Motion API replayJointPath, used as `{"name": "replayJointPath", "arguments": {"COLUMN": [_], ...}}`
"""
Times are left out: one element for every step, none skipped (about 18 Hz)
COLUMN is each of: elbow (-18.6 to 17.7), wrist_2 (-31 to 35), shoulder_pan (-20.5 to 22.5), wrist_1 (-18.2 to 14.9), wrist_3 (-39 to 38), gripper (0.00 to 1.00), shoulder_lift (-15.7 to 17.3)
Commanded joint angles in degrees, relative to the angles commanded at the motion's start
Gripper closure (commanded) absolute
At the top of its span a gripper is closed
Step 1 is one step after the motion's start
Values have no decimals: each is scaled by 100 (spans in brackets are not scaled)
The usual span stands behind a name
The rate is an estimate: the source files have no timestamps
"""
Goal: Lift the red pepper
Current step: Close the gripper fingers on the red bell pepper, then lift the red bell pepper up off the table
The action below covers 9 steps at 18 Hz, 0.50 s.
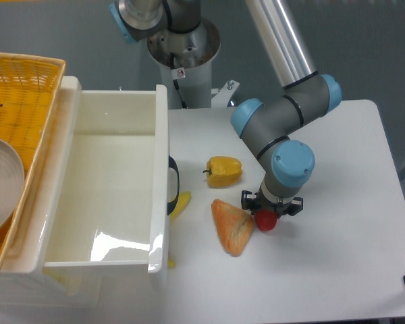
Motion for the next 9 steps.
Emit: {"name": "replayJointPath", "arguments": {"elbow": [70, 123, 158, 211, 246, 247, 247, 247, 255], "wrist_2": [-9, -9, -17, -44, -122, -175, -176, -176, -176], "shoulder_pan": [0, 0, -17, -26, -35, -53, -70, -105, -132], "wrist_1": [-9, -26, -44, -61, -62, -70, -79, -97, -140], "wrist_3": [9, 9, 35, 131, 280, 455, 666, 877, 1044], "gripper": [52, 52, 52, 52, 52, 52, 52, 52, 52], "shoulder_lift": [9, 35, 70, 97, 114, 141, 219, 290, 351]}}
